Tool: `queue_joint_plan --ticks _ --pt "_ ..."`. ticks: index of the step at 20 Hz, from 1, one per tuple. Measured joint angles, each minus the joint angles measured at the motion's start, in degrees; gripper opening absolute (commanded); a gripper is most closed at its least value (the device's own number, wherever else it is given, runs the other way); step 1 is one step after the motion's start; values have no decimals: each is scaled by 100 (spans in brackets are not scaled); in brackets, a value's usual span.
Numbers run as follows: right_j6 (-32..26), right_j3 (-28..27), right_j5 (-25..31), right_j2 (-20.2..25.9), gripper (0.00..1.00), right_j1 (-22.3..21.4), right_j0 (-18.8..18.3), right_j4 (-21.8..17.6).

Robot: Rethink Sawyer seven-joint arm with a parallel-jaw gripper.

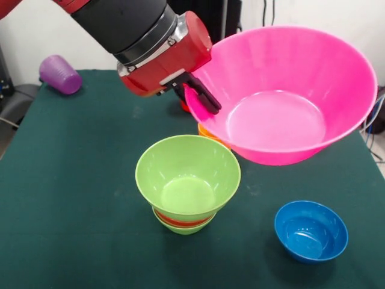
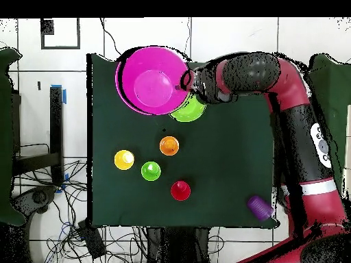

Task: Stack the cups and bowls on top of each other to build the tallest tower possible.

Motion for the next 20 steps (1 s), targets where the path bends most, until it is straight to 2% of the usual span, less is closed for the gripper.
queue_joint_plan --ticks 10,20 --pt "-215 -565 460 0 0 181 158 -1" --pt "-907 -1018 717 0 0 352 308 -2"
